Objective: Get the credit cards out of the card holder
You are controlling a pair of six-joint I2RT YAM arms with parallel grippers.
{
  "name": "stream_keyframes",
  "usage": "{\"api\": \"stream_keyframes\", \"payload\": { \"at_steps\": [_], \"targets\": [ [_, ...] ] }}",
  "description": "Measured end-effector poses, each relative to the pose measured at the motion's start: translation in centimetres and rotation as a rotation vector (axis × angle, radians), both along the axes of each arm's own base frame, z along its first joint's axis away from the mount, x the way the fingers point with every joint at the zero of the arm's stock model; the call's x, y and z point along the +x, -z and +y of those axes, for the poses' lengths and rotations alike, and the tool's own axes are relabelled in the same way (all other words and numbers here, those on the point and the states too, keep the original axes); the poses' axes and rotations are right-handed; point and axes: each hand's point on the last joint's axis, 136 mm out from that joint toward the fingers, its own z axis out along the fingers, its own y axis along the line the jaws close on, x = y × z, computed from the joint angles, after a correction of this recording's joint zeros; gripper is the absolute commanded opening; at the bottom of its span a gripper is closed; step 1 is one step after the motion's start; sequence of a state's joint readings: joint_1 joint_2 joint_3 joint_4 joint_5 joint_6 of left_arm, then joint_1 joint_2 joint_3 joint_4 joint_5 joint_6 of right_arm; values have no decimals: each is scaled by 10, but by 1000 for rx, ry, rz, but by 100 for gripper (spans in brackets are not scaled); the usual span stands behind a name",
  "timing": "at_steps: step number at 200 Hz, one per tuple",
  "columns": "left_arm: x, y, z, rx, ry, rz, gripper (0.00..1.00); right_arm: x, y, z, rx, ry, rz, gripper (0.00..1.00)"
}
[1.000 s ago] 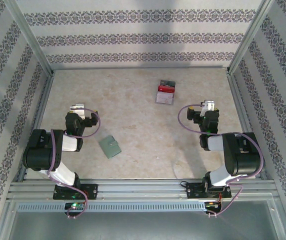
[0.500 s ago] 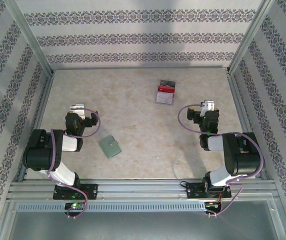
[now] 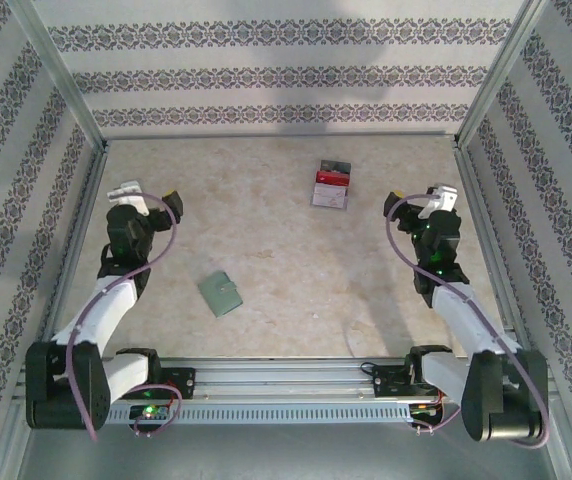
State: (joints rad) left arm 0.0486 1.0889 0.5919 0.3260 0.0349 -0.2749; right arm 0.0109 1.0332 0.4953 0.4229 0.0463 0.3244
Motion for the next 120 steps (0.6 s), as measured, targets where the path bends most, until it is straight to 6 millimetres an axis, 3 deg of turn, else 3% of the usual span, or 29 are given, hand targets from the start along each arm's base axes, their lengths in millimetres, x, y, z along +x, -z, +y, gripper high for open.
{"api": "stream_keyframes", "payload": {
  "at_steps": [27,67,120],
  "targets": [
    [-19,-6,-5,-168,4,84,99,-10,1,16,205,-49,35,98],
    [-69,33,-31,-369,49,339,81,-22,12,38,429,-117,124,98],
    [-131,67,-73,-552,161,595,65,-31,23,53,542,-166,206,97]
  ]
}}
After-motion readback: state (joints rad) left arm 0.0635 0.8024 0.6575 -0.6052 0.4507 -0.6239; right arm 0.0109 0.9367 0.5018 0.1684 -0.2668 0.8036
